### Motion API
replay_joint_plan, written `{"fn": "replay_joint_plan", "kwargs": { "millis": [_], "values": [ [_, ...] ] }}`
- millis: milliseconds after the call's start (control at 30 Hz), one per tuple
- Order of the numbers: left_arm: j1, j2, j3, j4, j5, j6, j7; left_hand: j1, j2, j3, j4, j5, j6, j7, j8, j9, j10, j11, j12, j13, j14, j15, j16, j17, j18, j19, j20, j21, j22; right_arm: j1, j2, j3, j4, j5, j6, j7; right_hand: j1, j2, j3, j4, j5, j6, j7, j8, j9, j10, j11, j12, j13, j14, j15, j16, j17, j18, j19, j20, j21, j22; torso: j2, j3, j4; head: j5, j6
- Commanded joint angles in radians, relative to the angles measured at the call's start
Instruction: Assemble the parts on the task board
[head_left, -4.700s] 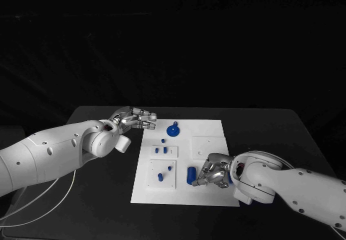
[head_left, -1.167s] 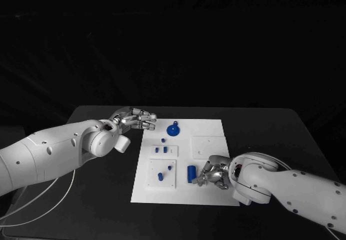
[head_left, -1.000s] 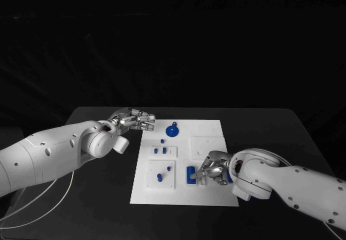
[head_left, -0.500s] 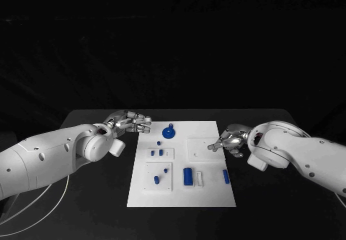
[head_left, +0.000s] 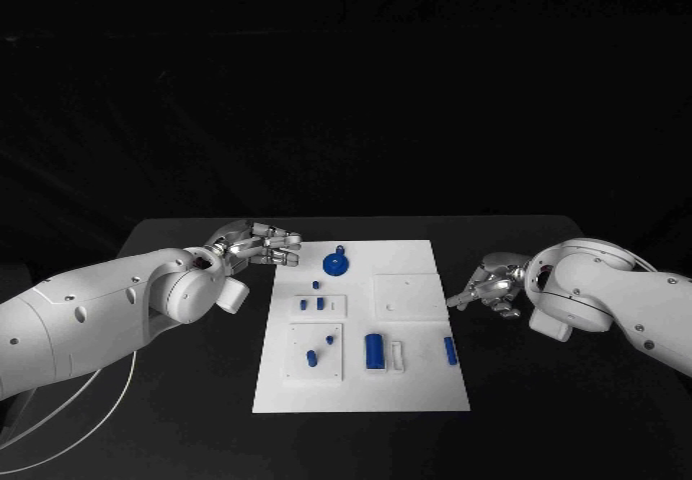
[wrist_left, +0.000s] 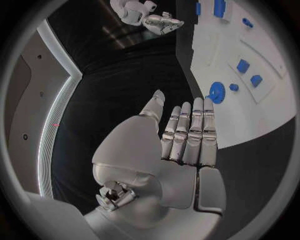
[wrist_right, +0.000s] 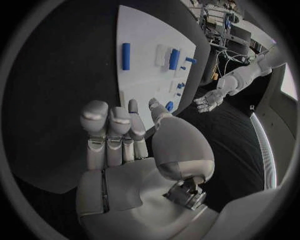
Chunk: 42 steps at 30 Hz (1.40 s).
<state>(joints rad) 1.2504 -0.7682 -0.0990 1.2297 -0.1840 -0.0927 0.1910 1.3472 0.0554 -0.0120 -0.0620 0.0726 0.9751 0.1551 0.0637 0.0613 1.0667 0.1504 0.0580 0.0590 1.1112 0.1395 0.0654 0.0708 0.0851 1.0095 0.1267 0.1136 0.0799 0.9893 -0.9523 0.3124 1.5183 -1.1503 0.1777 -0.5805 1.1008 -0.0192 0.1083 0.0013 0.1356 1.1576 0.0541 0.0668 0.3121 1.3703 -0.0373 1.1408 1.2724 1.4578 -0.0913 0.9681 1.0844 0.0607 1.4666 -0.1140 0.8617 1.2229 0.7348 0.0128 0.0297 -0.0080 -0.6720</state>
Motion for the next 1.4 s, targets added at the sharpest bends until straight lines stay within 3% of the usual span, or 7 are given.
{"fn": "replay_joint_plan", "kwargs": {
  "millis": [33, 300, 433, 633, 900, 1233, 1400],
  "values": [
    [0.000, -0.001, 0.001, 0.006, -0.007, 0.007, 0.012, 0.004, 0.000, 0.000, -0.008, 0.003, 0.003, 0.000, -0.002, 0.000, -0.005, -0.001, 0.001, 0.001, -0.006, 0.001, -0.003, 0.001, -0.017, -0.002, 0.000, -0.001, -0.001, -0.021, -0.006, -0.003, 0.008, -0.044, 0.063, -0.004, -0.001, -0.016, 0.004, 0.012, 0.002, -0.012, 0.000, -0.004, -0.011, -0.003, 0.008, -0.003, -0.002, 0.001, 0.007, 0.001, 0.002, 0.008, 0.055, 0.006, -0.002, 0.003, -0.001, 0.0005, -0.0029, -0.004, 0.001],
    [-0.001, -0.001, 0.001, 0.011, -0.010, 0.000, 0.019, 0.002, 0.000, 0.000, -0.010, 0.002, 0.007, 0.000, -0.002, 0.001, -0.003, -0.001, 0.001, 0.001, -0.007, 0.001, -0.003, 0.001, -0.018, -0.004, 0.000, -0.002, -0.001, -0.066, 0.014, -0.008, -0.007, -0.058, 0.047, 0.002, 0.002, -0.059, 0.028, 0.082, 0.030, -0.053, 0.018, -0.004, -0.074, -0.016, 0.018, -0.019, -0.023, 0.001, 0.014, 0.000, 0.003, 0.014, 0.055, 0.013, -0.009, 0.008, -0.001, 0.0011, -0.0013, -0.010, 0.001],
    [-0.001, 0.000, 0.001, 0.013, -0.010, -0.002, 0.021, -0.001, 0.000, -0.001, -0.011, 0.002, 0.008, 0.000, -0.002, 0.001, -0.002, -0.001, 0.001, 0.001, -0.007, 0.001, -0.003, 0.001, -0.018, -0.005, 0.000, -0.002, -0.001, -0.074, 0.026, -0.016, -0.015, -0.068, 0.067, -0.011, -0.003, -0.068, 0.023, 0.102, 0.023, -0.055, 0.019, -0.003, -0.090, -0.019, 0.019, -0.020, -0.027, 0.001, 0.015, 0.000, 0.003, 0.015, 0.055, 0.015, -0.011, 0.010, -0.001, -0.0007, 0.0026, -0.014, 0.000],
    [-0.001, -0.001, 0.001, 0.013, -0.010, -0.002, 0.021, -0.001, 0.000, -0.001, -0.011, 0.002, 0.008, 0.000, -0.002, 0.001, -0.002, -0.001, 0.001, 0.001, -0.007, 0.001, -0.003, 0.001, -0.018, -0.005, 0.000, -0.002, -0.001, -0.079, 0.037, -0.027, -0.019, -0.081, 0.084, -0.025, -0.003, -0.083, 0.027, 0.131, 0.007, -0.046, 0.015, -0.004, -0.093, -0.020, 0.016, -0.020, -0.030, 0.001, 0.013, -0.001, 0.002, 0.013, 0.056, 0.014, -0.014, 0.012, -0.001, -0.0018, 0.0022, -0.010, -0.006],
    [-0.001, -0.003, 0.001, 0.014, -0.010, 0.001, 0.020, -0.004, 0.000, -0.001, -0.012, 0.003, 0.005, 0.000, -0.002, 0.000, -0.002, -0.001, 0.001, 0.001, -0.008, 0.001, -0.004, 0.001, -0.018, -0.005, 0.000, -0.002, -0.001, -0.083, 0.047, -0.046, -0.020, -0.121, 0.106, -0.043, 0.003, -0.088, 0.029, 0.133, -0.010, -0.027, 0.010, -0.002, -0.088, -0.021, 0.013, -0.022, -0.032, 0.000, 0.012, -0.004, 0.001, 0.011, 0.055, 0.012, -0.017, 0.013, -0.001, -0.0018, 0.0033, -0.008, -0.011],
    [-0.001, -0.007, 0.001, 0.014, -0.007, 0.008, 0.017, -0.006, 0.000, -0.003, -0.014, 0.002, 0.005, 0.000, -0.002, 0.000, -0.003, -0.001, 0.001, 0.001, -0.010, 0.002, -0.004, 0.001, -0.018, -0.006, 0.001, -0.002, -0.001, -0.088, 0.050, -0.058, -0.017, -0.152, 0.104, -0.049, 0.008, -0.088, 0.038, 0.129, -0.013, -0.004, 0.003, -0.003, -0.080, -0.019, 0.010, -0.020, -0.031, 0.001, 0.010, -0.004, 0.002, 0.008, 0.056, 0.010, -0.016, 0.015, -0.001, -0.0019, 0.0027, -0.005, -0.017],
    [-0.001, -0.006, 0.001, 0.013, -0.006, 0.011, 0.015, -0.006, 0.000, -0.003, -0.014, 0.002, 0.005, 0.000, -0.002, 0.000, -0.003, -0.001, 0.001, 0.001, -0.010, 0.002, -0.004, 0.001, -0.018, -0.006, 0.001, -0.002, -0.001, -0.088, 0.053, -0.066, -0.014, -0.155, 0.095, -0.047, 0.025, -0.060, 0.051, 0.076, -0.016, 0.005, 0.001, -0.003, -0.078, -0.015, 0.009, -0.013, -0.026, 0.002, 0.009, -0.001, 0.006, 0.006, 0.056, 0.009, -0.013, 0.018, -0.001, -0.0009, 0.0009, -0.004, -0.017]
  ]
}}
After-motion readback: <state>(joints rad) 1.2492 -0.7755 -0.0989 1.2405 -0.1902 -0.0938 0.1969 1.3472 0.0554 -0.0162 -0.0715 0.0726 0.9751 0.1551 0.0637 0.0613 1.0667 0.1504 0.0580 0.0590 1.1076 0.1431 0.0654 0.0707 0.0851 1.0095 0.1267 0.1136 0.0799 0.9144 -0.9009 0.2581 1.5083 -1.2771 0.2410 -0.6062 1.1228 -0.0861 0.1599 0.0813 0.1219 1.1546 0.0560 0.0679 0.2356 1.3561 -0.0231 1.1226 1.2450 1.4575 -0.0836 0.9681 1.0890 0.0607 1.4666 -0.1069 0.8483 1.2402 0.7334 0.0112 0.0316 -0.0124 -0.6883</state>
